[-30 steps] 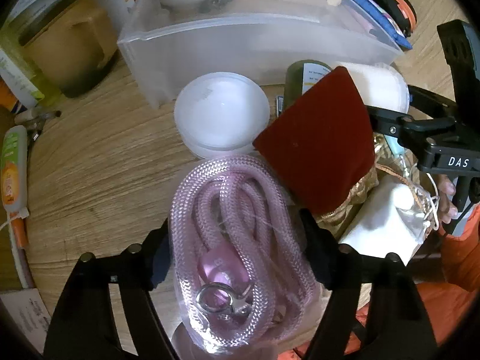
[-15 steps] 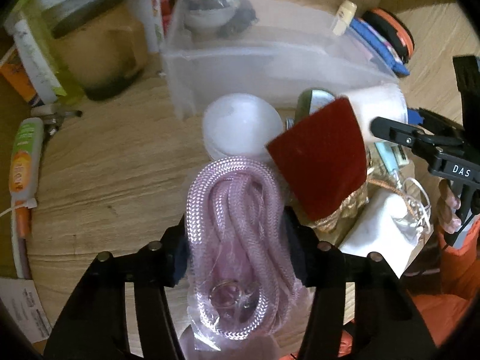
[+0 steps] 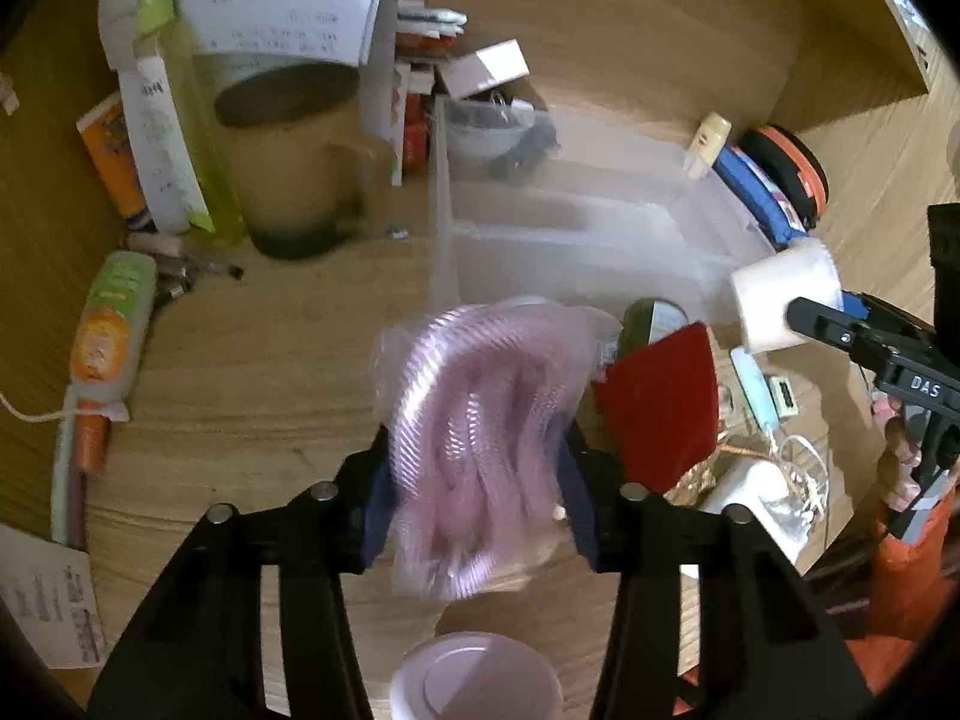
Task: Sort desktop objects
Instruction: 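Lower the pink rope and cream tub into the clear box and release both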
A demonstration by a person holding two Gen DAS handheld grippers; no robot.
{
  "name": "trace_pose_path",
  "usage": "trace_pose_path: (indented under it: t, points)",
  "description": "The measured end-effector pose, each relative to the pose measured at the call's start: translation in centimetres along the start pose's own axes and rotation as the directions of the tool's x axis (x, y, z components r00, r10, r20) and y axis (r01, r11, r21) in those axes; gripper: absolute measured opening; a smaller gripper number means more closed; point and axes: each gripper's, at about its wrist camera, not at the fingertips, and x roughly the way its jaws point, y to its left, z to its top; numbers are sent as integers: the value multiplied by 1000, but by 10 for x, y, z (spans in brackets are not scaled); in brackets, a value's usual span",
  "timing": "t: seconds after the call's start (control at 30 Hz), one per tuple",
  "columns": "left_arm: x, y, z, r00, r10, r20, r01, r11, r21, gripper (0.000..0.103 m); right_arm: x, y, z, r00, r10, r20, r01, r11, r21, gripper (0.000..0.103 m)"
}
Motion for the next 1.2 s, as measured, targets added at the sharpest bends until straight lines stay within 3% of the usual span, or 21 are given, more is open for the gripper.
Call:
trace_pose_path:
  t: [0.1, 0.37, 0.8, 1.03, 1.2]
  points:
    - [-4, 1, 9, 999, -30, 15, 31, 999, -17, 15, -11, 2, 4, 999, -9, 31, 9, 1000, -6, 66]
    - [-7, -3, 16, 998, -35, 45, 35, 999, -8, 14, -28, 6, 14, 996, -25, 81, 28, 999, -30, 65]
    - [-51, -14, 52, 980, -38, 193, 37, 999, 9, 14, -48, 3, 39, 984, -20, 177, 27, 999, -35, 65]
    - [-51, -22, 81, 973, -56, 225, 51, 998, 29, 14, -47, 1, 58, 977, -21, 214, 32, 999, -44, 65]
    - [-39, -26, 101, 971, -41, 235, 32, 999, 41, 14, -32, 0, 68, 980, -38, 195, 52, 997, -64, 65]
